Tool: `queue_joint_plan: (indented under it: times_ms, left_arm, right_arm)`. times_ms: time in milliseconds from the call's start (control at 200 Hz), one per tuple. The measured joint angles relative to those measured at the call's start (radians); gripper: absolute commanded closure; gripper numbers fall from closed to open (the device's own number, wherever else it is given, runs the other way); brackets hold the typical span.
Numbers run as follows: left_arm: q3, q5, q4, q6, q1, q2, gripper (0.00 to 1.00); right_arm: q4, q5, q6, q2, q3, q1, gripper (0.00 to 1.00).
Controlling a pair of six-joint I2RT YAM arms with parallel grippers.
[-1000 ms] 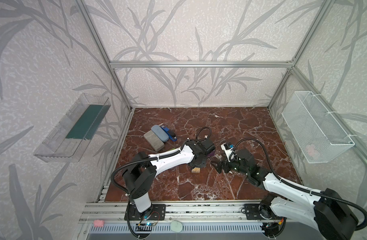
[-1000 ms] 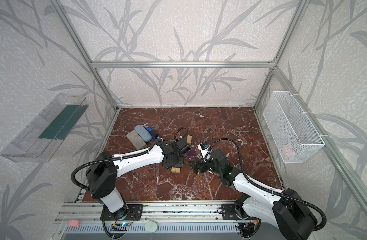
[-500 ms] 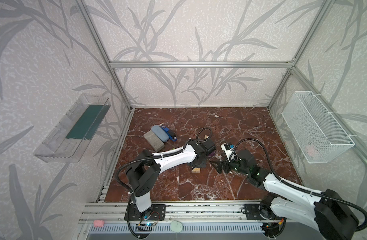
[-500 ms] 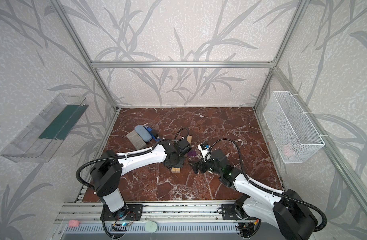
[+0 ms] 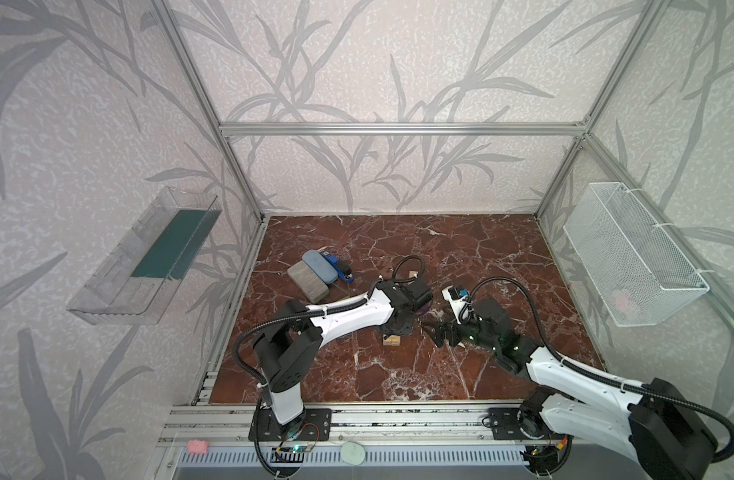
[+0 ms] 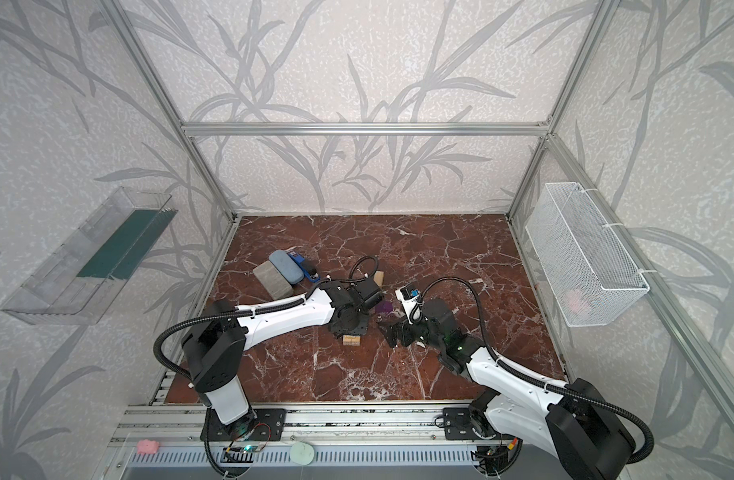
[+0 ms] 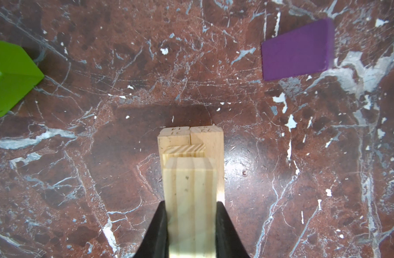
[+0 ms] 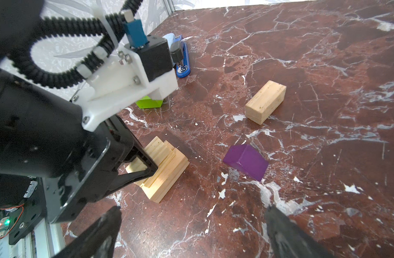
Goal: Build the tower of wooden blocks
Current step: 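Lower the held block against the block group with the left gripper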
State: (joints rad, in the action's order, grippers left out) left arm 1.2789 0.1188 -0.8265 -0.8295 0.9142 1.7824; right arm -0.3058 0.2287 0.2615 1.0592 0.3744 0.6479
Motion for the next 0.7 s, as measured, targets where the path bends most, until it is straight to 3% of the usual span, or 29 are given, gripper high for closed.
queue_joint_plan:
  times_ms: [190, 700]
  left_arm:
    - [0.000, 0.000, 0.000, -0.002, 0.000, 0.009, 0.81]
    - [0.000, 0.005, 0.000, -0.002, -0.001, 0.009, 0.66]
  right_arm:
    - [0.000, -0.004, 0.000, 0.000, 0.000, 0.000, 0.01]
    - [0.001, -0.011, 0.000, -0.005, 0.000, 0.000, 0.01]
